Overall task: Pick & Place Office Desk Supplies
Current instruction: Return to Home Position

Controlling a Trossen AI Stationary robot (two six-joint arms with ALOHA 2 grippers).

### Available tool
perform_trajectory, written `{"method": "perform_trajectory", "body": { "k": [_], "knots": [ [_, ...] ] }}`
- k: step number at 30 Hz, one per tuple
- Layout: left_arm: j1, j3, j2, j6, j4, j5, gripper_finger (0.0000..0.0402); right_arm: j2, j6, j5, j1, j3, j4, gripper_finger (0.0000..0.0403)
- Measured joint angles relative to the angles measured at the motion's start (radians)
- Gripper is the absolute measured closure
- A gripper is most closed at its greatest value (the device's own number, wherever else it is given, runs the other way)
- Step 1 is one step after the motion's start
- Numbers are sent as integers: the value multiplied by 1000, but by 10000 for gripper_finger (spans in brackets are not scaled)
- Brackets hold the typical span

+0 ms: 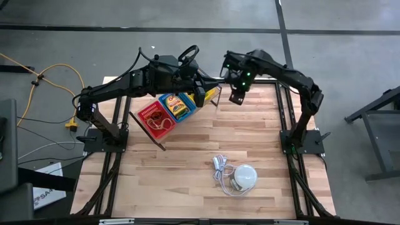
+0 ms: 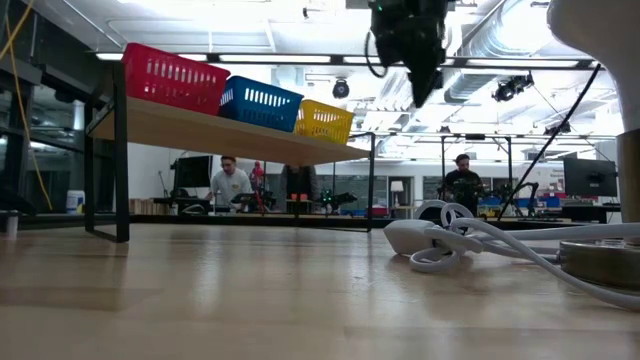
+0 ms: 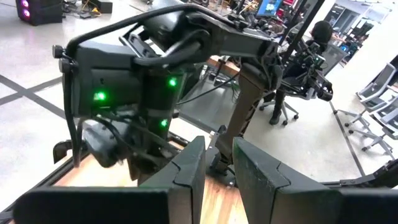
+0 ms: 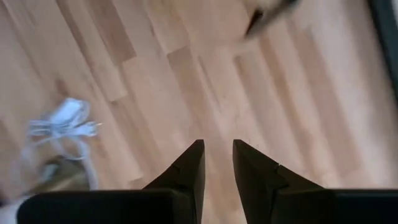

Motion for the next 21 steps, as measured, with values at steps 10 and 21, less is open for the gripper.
{"method": "perform_trajectory", "body": {
  "k": [10, 21],
  "knots": [
    [0, 0, 0, 0, 0, 0, 323, 0, 140, 15, 0, 0, -49, 333],
    [0, 0, 0, 0, 0, 0, 323, -149, 197, 140, 115, -222, 140, 333]
  ]
}}
